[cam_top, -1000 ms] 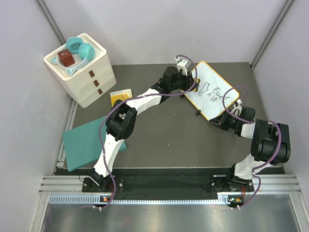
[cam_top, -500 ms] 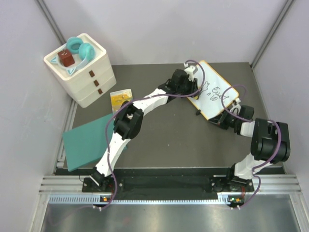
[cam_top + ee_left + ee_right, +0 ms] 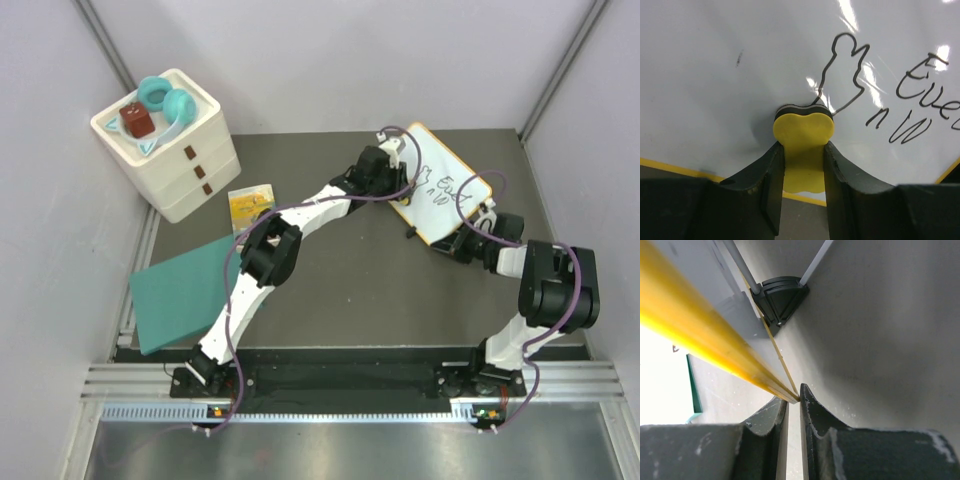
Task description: Erase the whiteboard
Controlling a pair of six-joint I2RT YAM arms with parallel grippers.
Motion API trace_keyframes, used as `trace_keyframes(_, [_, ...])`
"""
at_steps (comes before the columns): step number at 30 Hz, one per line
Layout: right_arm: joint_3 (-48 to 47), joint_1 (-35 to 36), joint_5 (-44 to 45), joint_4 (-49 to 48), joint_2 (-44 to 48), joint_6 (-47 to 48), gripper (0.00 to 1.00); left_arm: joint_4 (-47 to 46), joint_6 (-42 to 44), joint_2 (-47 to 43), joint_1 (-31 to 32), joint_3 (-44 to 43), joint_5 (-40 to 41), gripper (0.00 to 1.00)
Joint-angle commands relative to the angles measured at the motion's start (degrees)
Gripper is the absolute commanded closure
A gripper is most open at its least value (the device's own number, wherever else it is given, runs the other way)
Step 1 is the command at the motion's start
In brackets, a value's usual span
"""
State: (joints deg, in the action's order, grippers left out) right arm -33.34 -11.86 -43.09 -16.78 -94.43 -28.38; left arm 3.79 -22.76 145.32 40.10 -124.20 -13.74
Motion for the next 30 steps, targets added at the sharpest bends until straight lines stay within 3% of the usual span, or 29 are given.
trace_keyframes(1, [-0.9, 1.8, -2.2, 5.2, -2.1, 2.4, 1.00, -7.0, -3.4, 1.2, 0.2, -2.5, 5.5, 1.00])
trace_keyframes(8, [-1.1, 1.9, -2.4, 5.3, -2.2, 2.5, 1.00, -11.7, -3.7, 1.4, 0.9, -3.8, 7.0, 1.00])
trace_keyframes(18, [-2.2, 2.6, -2.2, 7.0, -2.8, 3.6, 1.00, -13.7, 0.7, 5.8, 4.2, -10.4, -0.1, 1.00])
trace_keyframes(30, [-2.2, 2.6, -2.3, 6.8, -2.9, 3.6, 1.00, -7.0, 3.9, 4.5, 2.4, -7.2, 6.4, 1.00])
